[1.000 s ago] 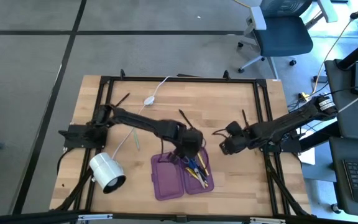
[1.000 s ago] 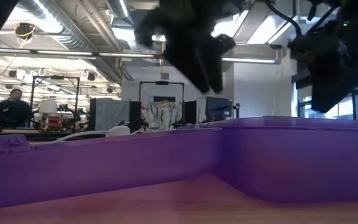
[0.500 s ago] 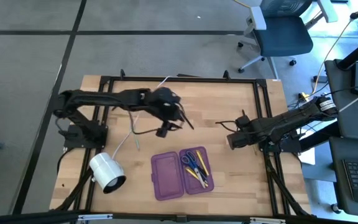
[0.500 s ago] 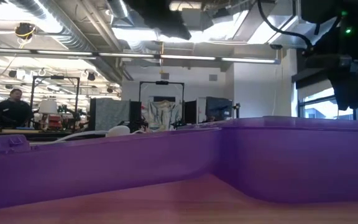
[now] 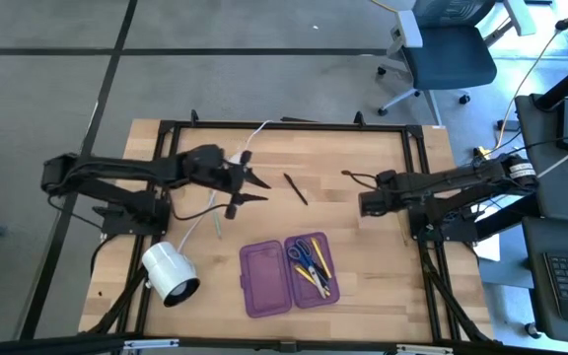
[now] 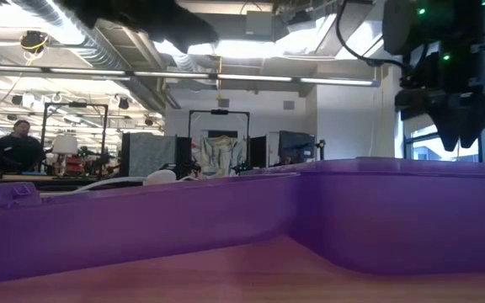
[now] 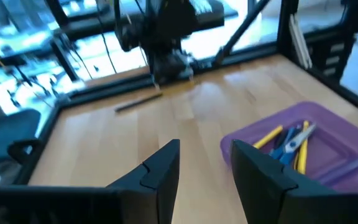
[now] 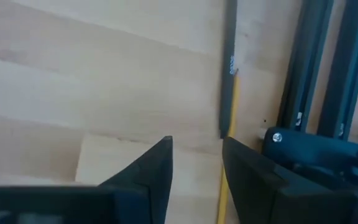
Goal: Pick & place school supplies into a supply box
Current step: Put the black pen into the purple supply box
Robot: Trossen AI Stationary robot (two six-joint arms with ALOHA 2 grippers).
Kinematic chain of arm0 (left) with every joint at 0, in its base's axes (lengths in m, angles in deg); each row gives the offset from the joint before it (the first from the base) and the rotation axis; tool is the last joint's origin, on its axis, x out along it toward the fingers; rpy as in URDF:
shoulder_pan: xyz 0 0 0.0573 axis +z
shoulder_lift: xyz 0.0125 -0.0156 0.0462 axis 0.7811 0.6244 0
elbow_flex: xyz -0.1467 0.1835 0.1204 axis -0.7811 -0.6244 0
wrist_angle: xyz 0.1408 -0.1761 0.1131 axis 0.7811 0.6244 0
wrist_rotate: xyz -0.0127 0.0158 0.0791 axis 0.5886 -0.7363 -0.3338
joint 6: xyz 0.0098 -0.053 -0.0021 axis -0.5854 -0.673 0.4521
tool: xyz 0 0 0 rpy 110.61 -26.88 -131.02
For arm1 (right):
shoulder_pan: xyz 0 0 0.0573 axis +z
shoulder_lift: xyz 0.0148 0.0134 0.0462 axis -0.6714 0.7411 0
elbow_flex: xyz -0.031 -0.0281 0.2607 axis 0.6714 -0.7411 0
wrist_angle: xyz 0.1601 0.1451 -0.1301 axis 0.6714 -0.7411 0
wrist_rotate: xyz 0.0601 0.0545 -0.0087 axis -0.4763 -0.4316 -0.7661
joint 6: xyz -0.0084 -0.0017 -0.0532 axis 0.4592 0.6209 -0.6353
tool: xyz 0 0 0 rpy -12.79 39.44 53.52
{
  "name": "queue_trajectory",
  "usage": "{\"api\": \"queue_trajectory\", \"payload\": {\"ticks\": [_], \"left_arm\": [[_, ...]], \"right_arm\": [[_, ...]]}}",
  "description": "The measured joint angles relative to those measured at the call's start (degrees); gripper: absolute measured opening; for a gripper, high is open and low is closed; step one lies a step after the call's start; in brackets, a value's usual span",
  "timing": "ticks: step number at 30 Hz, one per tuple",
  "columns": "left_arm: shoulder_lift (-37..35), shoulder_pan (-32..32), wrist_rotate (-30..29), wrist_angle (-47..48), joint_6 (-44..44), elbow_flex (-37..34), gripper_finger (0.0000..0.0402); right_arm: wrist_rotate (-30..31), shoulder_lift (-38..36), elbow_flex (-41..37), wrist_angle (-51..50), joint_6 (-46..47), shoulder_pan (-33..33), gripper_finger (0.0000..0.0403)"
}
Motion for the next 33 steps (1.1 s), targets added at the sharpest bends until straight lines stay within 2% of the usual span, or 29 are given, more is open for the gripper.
{"api": "queue_trajectory", "payload": {"ticks": [4,8,12,21,33], "left_arm": [[-4.04,0.0,-2.06,-5.58,-0.23,-4.53,0.0136],[-6.31,0.0,-3.46,-6.67,-0.34,-6.15,0.0133],[-6.92,0.0,-3.44,-6.6,-0.8,-6.48,0.0133],[-6.76,0.0,-3.44,-6.52,-0.77,-6.48,0.0136],[-6.74,0.0,-3.46,-6.26,-0.71,-6.48,0.0132]], "right_arm": [[-0.11,0.0,-1.83,2.6,-3.36,-2.96,0.0143],[-1.06,0.0,-5.59,4.18,-4.99,-5.36,0.0143],[-2.44,0.05,-8.21,6.14,-5.66,-7.9,0.0143],[-2.5,0.02,-7.96,6.89,-7.27,-12.66,0.0143],[-6.93,0.07,-8.11,10.25,-21.54,-23.01,0.0143]]}}
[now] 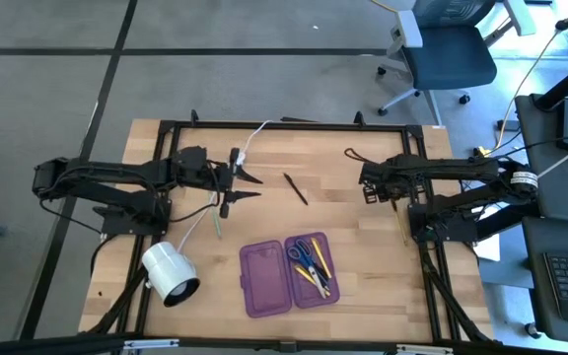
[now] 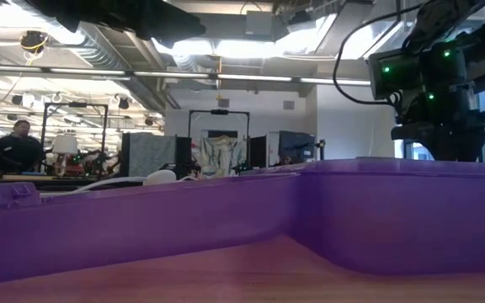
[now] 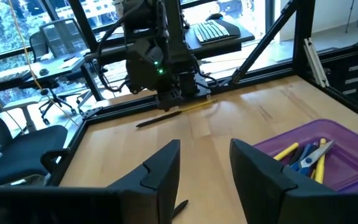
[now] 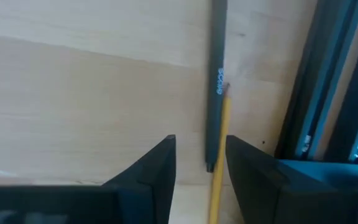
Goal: Pick & place school supplies into a supply box
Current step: Put the black pen into the purple supply box
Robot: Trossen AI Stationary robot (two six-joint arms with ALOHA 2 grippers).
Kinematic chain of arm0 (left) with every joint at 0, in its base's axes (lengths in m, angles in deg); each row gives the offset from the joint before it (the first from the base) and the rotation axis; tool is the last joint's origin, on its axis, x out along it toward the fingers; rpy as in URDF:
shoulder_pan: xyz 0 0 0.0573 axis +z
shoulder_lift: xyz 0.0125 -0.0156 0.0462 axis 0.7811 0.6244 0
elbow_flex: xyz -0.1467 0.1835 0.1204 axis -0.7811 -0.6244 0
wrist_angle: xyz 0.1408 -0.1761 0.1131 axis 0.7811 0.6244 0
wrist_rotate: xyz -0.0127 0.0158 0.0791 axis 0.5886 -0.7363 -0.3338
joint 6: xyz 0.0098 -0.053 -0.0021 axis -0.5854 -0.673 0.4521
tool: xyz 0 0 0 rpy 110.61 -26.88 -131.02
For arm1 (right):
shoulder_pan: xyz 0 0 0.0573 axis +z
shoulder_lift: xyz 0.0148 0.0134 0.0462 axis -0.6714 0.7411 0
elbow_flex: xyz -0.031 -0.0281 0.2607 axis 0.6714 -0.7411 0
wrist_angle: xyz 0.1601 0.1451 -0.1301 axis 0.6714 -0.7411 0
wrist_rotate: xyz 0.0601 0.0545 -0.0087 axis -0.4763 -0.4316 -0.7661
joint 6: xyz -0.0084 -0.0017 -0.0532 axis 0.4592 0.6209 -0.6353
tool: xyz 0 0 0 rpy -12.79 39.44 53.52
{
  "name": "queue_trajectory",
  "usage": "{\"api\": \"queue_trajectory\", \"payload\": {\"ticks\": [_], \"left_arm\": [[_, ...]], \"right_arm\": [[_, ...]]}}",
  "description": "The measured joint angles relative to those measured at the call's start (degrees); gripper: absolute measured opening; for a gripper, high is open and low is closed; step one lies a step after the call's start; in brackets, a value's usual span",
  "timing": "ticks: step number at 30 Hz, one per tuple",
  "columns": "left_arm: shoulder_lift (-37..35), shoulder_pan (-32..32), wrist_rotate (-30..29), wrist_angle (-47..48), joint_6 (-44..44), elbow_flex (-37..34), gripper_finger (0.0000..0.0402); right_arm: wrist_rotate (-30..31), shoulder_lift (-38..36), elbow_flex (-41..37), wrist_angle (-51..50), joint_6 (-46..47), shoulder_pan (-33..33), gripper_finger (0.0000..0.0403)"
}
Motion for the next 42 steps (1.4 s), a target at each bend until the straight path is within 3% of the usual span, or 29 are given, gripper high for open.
{"api": "queue_trajectory", "payload": {"ticks": [9,22,42], "left_arm": [[0.02,0.0,-0.02,-0.01,0.04,0.0,0.0136],[0.04,0.0,-0.06,0.01,0.04,0.0,0.0133],[0.04,0.0,-0.13,0.01,0.02,0.0,0.0135]], "right_arm": [[-2.63,1.22,0.0,1.05,-6.07,-4.87,0.0143],[-2.58,9.31,0.0,5.37,-14.22,-10.74,0.0143],[-2.54,13.51,0.0,9.35,-20.36,-16.14,0.0143]]}}
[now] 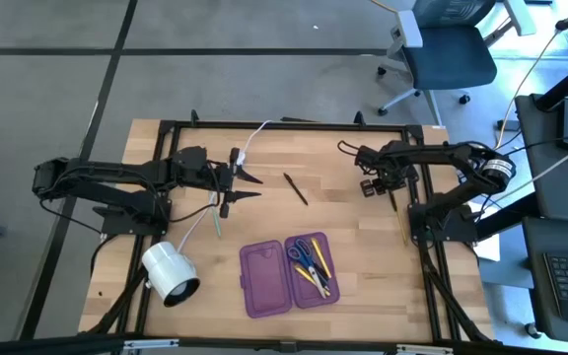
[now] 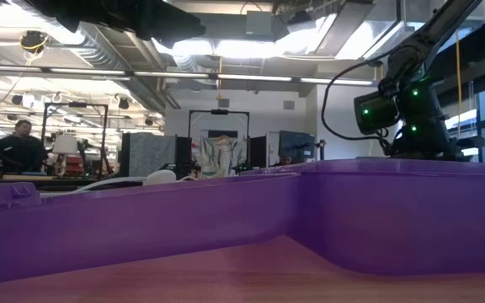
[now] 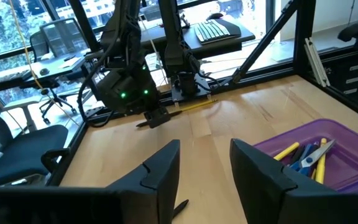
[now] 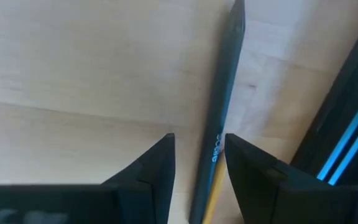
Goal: Pick & place school supplies into a supply box
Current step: Put the black pen into the purple supply box
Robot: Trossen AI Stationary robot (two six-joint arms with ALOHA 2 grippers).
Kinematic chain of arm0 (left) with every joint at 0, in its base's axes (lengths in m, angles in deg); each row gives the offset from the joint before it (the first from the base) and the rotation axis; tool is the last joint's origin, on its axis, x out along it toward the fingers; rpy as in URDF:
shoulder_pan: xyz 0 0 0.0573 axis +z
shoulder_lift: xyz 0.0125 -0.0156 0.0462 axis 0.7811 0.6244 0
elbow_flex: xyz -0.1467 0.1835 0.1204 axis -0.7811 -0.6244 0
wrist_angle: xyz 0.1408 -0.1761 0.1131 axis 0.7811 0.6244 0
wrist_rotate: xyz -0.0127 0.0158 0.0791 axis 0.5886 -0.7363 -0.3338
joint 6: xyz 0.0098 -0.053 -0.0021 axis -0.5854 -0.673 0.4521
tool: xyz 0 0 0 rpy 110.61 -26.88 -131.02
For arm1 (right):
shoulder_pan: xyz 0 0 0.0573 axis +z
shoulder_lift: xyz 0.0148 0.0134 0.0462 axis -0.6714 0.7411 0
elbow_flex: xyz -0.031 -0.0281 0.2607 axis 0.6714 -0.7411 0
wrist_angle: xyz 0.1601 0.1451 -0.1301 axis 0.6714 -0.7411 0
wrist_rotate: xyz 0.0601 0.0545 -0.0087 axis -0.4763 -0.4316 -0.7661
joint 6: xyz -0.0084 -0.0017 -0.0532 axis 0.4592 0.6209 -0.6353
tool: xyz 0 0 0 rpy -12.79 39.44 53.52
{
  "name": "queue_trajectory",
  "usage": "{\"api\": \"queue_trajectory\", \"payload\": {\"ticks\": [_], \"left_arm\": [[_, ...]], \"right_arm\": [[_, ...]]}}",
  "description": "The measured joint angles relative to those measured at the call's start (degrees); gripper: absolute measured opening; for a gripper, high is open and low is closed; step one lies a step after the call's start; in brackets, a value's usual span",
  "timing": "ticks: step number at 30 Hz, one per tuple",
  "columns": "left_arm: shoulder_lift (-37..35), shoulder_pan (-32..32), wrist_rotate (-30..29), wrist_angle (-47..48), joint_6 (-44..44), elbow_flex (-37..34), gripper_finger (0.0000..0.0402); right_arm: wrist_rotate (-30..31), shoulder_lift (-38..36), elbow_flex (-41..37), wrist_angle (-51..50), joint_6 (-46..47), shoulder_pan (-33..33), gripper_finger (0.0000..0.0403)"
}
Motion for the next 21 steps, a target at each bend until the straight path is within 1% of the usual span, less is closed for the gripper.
{"api": "queue_trajectory", "payload": {"ticks": [5,9,16,18,21], "left_arm": [[0.0,-0.01,0.0,0.0,0.0,0.0,0.0132],[0.0,0.0,0.02,0.02,0.0,0.0,0.013],[0.0,-0.02,0.0,0.26,0.0,0.0,0.013],[0.0,-0.02,0.0,0.26,0.0,0.0,0.013],[0.0,-0.01,0.0,0.26,0.0,0.0,0.013]], "right_arm": [[-0.06,0.0,-0.16,0.18,-0.34,-1.79,0.0143],[-2.21,-0.24,-2.0,2.73,-2.08,-3.35,0.0143],[-2.62,-0.33,-2.92,3.55,-3.05,-3.57,0.0141],[-2.64,-0.11,-2.41,3.38,-3.26,-3.16,0.0133],[-2.64,-0.07,-1.8,3.57,-3.5,-2.37,0.0107]]}}
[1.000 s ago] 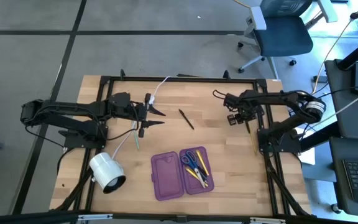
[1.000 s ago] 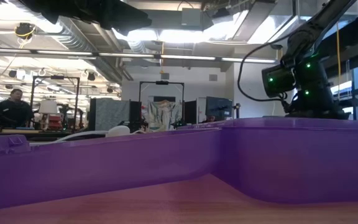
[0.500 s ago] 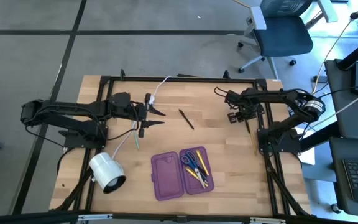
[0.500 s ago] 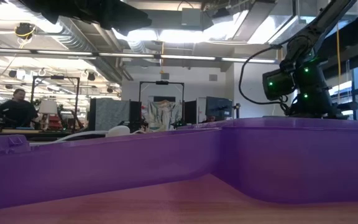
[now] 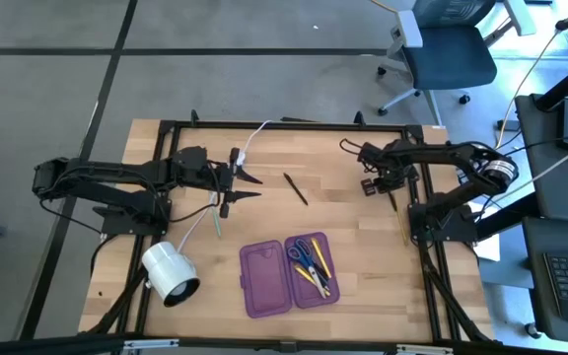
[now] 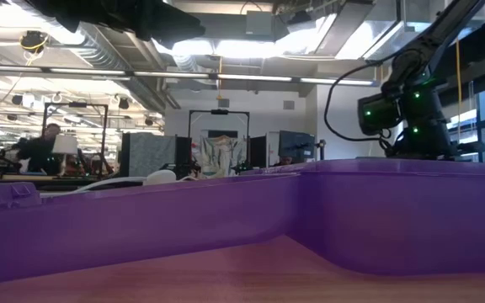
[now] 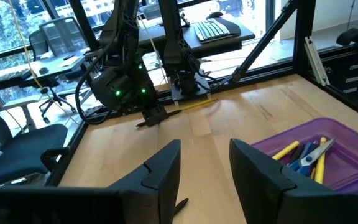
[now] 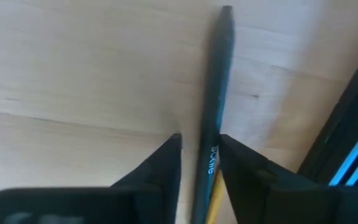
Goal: Pick & place school supplies into a supply box
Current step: Put the black pen into the purple supply box
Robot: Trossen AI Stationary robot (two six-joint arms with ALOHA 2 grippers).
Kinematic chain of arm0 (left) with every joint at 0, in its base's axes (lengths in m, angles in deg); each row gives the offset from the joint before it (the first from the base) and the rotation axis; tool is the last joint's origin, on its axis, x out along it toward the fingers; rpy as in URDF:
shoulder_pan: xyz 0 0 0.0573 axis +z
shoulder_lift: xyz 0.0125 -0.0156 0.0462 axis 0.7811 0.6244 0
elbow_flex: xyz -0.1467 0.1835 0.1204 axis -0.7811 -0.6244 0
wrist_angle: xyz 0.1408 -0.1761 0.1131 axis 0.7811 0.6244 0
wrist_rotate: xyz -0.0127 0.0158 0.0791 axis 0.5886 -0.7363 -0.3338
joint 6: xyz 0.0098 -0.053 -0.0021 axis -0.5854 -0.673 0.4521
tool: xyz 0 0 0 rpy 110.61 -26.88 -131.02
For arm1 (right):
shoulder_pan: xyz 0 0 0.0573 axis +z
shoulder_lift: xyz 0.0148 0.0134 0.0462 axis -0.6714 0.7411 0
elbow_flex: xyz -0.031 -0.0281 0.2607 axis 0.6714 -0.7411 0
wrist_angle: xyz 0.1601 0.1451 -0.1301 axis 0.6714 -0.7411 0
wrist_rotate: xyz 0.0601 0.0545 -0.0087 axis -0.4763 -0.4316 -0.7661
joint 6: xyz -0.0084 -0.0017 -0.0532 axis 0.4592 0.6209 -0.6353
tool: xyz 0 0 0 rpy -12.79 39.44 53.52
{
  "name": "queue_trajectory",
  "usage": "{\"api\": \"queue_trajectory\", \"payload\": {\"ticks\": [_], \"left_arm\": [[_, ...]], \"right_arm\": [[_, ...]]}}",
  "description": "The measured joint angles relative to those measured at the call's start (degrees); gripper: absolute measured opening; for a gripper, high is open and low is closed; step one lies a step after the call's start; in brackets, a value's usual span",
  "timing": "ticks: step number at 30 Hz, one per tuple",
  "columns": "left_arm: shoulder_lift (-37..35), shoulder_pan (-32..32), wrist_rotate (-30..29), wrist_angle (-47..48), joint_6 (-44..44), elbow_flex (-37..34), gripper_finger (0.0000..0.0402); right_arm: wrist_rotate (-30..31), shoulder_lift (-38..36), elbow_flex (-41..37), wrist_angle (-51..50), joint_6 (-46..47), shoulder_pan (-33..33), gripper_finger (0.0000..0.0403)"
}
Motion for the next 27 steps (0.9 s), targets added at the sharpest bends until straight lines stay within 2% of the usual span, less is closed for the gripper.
{"api": "queue_trajectory", "payload": {"ticks": [5,8,16,22,27], "left_arm": [[0.0,-0.02,0.02,0.69,-0.49,0.0,0.013],[0.0,-0.02,0.0,1.42,-0.98,-0.02,0.013],[0.0,-0.02,0.02,2.79,-1.51,-0.02,0.013],[0.0,-0.02,0.0,2.8,-2.36,-0.02,0.013],[0.0,-0.02,0.02,3.02,-3.02,-0.02,0.013]], "right_arm": [[-0.28,0.02,0.01,0.72,0.51,2.08,0.0056],[-0.02,0.02,-0.01,0.97,0.91,4.16,0.0041],[0.5,0.02,-0.03,2.17,7.62,12.36,0.006],[0.5,-0.02,-0.01,4.04,12.06,19.37,0.0043],[-0.47,-0.04,0.1,6.24,16.02,25.03,0.0048]]}}
